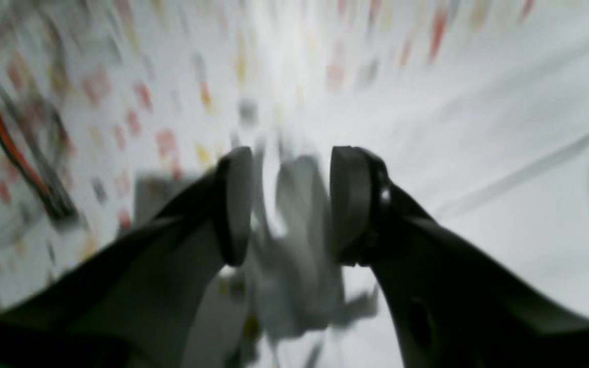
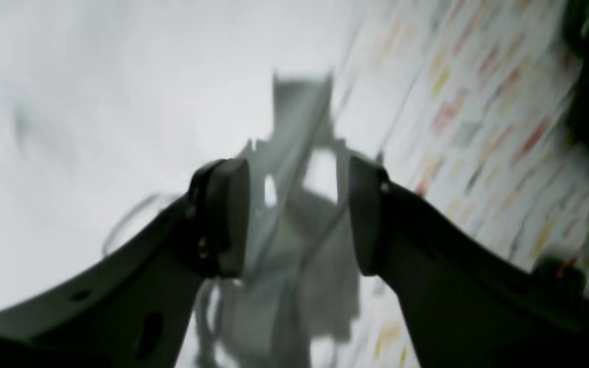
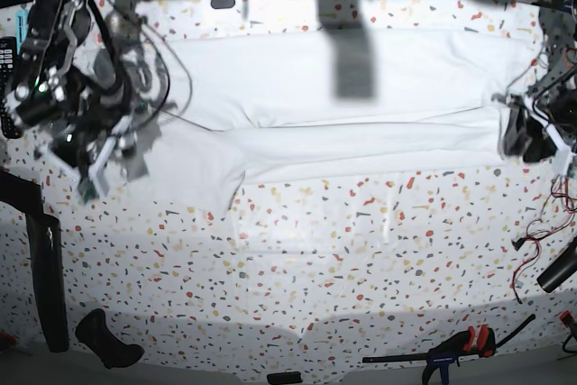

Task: Fold the T-shirt properly
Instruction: 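Lay the folded edge down and hold it with both grippers, then release the shirt and raise both grippers away from the band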

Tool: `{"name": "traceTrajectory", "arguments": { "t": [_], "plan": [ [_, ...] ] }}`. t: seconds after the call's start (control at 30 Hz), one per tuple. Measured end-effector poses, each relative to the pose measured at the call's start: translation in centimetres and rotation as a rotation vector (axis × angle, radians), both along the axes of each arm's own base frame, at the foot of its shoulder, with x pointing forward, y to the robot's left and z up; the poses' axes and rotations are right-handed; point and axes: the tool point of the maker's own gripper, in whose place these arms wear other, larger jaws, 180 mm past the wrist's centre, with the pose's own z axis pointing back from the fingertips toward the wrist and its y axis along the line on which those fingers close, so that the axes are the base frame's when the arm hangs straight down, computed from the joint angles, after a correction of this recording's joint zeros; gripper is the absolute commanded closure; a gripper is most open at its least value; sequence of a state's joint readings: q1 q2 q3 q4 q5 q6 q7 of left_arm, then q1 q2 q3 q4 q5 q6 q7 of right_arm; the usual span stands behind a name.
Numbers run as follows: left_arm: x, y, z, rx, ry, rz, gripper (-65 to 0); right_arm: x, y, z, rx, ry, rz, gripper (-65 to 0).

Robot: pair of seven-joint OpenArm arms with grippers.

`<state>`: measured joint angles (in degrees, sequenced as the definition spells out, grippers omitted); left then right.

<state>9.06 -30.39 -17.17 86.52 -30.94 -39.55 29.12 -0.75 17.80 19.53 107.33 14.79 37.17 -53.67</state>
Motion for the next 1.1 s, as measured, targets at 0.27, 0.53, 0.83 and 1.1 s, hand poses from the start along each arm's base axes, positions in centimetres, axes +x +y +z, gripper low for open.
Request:
{"name": "traceTrajectory", "arguments": {
  "t": [0.27, 0.53, 0.83, 1.1],
  "plan": [
    [1.1, -3.3, 1.4, -0.075, -0.079, -0.006, -24.1, 7.2, 0.8, -0.9, 0.243, -0.007, -0.058, -30.4],
    [1.2, -3.9, 1.7, -0.085, -0.090, -0.007, -24.1, 11.8, -0.1, -4.5, 0.361, 0.154, -0.139, -30.4],
    [1.1, -4.2, 1.6, -0.095, -0.090, -0.005, -24.1, 9.8, -1.5, -9.1, 0.307, 0.342, -0.205, -30.4],
    [1.1, -4.2, 1.6, -0.095, -0.090, -0.005, -24.1, 8.5, -3.8, -8.6, 0.304, 0.400, -0.232, -30.4]
  ]
}}
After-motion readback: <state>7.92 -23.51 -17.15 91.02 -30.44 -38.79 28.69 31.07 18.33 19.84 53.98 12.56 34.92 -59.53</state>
